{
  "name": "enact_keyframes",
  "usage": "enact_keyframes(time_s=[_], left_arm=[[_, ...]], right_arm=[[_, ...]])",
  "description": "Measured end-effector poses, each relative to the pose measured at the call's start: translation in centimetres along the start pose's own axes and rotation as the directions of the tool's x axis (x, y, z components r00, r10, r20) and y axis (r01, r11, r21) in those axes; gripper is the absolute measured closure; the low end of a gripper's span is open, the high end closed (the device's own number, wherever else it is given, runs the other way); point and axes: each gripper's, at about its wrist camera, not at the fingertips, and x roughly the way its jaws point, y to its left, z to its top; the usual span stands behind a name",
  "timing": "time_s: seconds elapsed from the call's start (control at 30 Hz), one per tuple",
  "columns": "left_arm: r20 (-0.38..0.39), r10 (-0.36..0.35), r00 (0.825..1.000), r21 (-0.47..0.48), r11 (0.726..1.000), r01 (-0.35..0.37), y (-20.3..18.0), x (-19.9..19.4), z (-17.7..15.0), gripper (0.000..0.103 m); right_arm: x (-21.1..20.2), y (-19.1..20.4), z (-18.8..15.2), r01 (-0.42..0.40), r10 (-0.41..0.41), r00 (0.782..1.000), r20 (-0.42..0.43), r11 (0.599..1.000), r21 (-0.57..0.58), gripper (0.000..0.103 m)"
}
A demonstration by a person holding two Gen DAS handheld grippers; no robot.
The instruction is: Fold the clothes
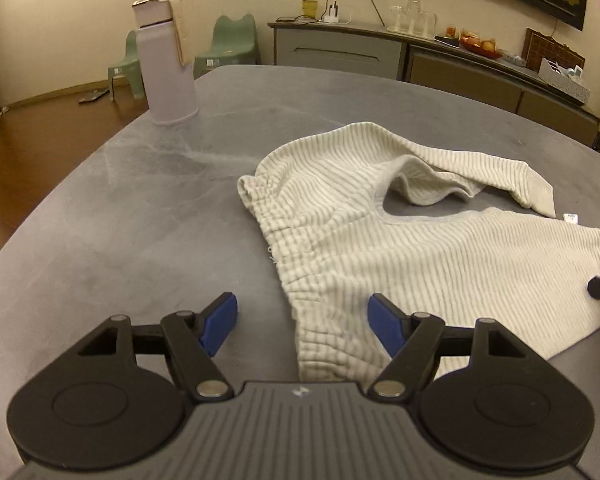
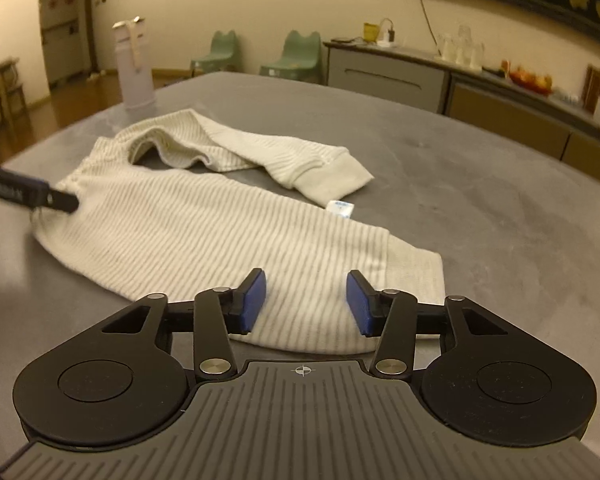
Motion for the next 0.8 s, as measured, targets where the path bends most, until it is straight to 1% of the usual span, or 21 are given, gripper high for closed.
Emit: enact_keyframes(time_s=[0.1, 0.13, 0.17, 0.2, 0.3, 0.4, 0.5, 0.53, 0.6, 0.67, 0.73, 0.8], left_arm=[[0.041, -0.015, 0.999, -0.017, 1.0, 0.016, 0.1, -1.0, 0.3, 0.031], [0.066, -0.033, 0.997, -0.019, 0.999, 0.035, 0.1, -1.6, 0.4, 0.031], [0.1, -0.067, 0.993, -0.018, 0.997, 0.069, -0.2, -2.2, 0.4, 0.031], [0.117, -0.097, 0.988, -0.006, 0.995, 0.098, -0.5, -2.6, 0.4, 0.03], [0.096, -0.166, 0.981, 0.066, 0.985, 0.16, -2.2, -2.5, 0.1, 0.03], [0.041, -0.14, 0.989, 0.116, 0.984, 0.135, -3.0, -1.3, -0.6, 0.03], [0.03, -0.13, 0.991, 0.128, 0.984, 0.125, -3.2, -1.1, -0.8, 0.03], [0.027, -0.138, 0.99, 0.109, 0.985, 0.135, -3.2, -1.2, -0.7, 0.03], [0.023, -0.193, 0.981, 0.037, 0.981, 0.192, -2.5, -1.4, -0.2, 0.03], [0.032, -0.235, 0.971, -0.047, 0.97, 0.237, -1.4, -1.4, 0.2, 0.03], [0.048, -0.268, 0.962, -0.132, 0.953, 0.272, -0.3, -1.3, 0.7, 0.03], [0.058, -0.289, 0.956, -0.213, 0.932, 0.295, 1.0, -1.1, 1.1, 0.029]], right_arm=[[0.0, -0.2, 0.0, -0.005, 0.005, 1.0, 0.001, 1.0, 0.007, 0.053], [0.0, -0.2, -0.1, -0.006, 0.006, 1.0, 0.002, 1.0, 0.009, 0.053], [0.0, -0.3, -0.1, -0.008, 0.008, 1.0, 0.002, 1.0, 0.012, 0.053], [0.0, -0.4, -0.1, -0.009, 0.009, 1.0, 0.003, 1.0, 0.014, 0.053], [0.0, -0.6, -0.1, -0.014, 0.014, 1.0, 0.004, 1.0, 0.021, 0.053], [0.0, -0.7, -0.2, -0.019, 0.019, 1.0, 0.006, 0.999, 0.028, 0.051], [0.0, -1.4, 0.0, 0.0, 0.001, 1.0, -0.012, 0.999, 0.037, 0.051], [0.2, -1.5, 0.5, 0.004, -0.003, 1.0, -0.028, 0.999, 0.048, 0.053], [0.5, -1.7, 1.7, 0.013, -0.009, 0.998, -0.057, 0.998, 0.066, 0.055], [1.0, -0.4, 4.2, 0.011, -0.011, 1.0, -0.018, 1.0, -0.005, 0.054], [2.1, 1.2, 6.8, 0.003, -0.001, 1.0, 0.019, 0.996, -0.092, 0.052], [4.6, 2.6, 8.7, -0.002, 0.003, 1.0, 0.004, 0.984, -0.179, 0.05]])
